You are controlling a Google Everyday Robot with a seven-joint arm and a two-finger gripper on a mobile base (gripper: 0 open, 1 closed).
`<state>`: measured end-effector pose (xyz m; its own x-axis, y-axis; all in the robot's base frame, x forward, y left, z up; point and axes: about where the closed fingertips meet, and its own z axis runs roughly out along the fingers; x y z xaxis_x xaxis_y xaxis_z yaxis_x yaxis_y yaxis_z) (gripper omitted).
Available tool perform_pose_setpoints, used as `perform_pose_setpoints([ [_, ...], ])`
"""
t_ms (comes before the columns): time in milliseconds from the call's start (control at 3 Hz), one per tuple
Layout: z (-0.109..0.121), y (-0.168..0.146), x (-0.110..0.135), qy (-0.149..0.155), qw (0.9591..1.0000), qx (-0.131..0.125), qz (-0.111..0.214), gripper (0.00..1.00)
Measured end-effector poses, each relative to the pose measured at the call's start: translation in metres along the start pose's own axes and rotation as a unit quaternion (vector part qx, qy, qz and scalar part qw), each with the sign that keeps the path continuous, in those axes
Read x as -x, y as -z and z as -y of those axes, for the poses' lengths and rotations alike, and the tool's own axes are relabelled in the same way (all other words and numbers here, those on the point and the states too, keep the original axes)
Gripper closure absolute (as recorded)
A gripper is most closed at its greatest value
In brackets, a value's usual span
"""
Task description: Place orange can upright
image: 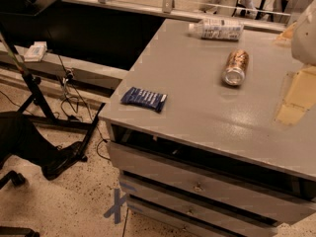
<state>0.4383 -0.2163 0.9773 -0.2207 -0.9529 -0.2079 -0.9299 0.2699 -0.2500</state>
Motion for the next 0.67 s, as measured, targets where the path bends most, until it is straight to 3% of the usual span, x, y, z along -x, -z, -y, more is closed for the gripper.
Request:
perform_pose_setpoints([
  [333, 0.0, 0.0, 0.0, 0.0, 1.0, 0.0, 0.0, 0.0],
  [667, 0.0092, -0.004, -0.0016, -0.018, 0.9997, -0.016, 0.002, 0.0],
])
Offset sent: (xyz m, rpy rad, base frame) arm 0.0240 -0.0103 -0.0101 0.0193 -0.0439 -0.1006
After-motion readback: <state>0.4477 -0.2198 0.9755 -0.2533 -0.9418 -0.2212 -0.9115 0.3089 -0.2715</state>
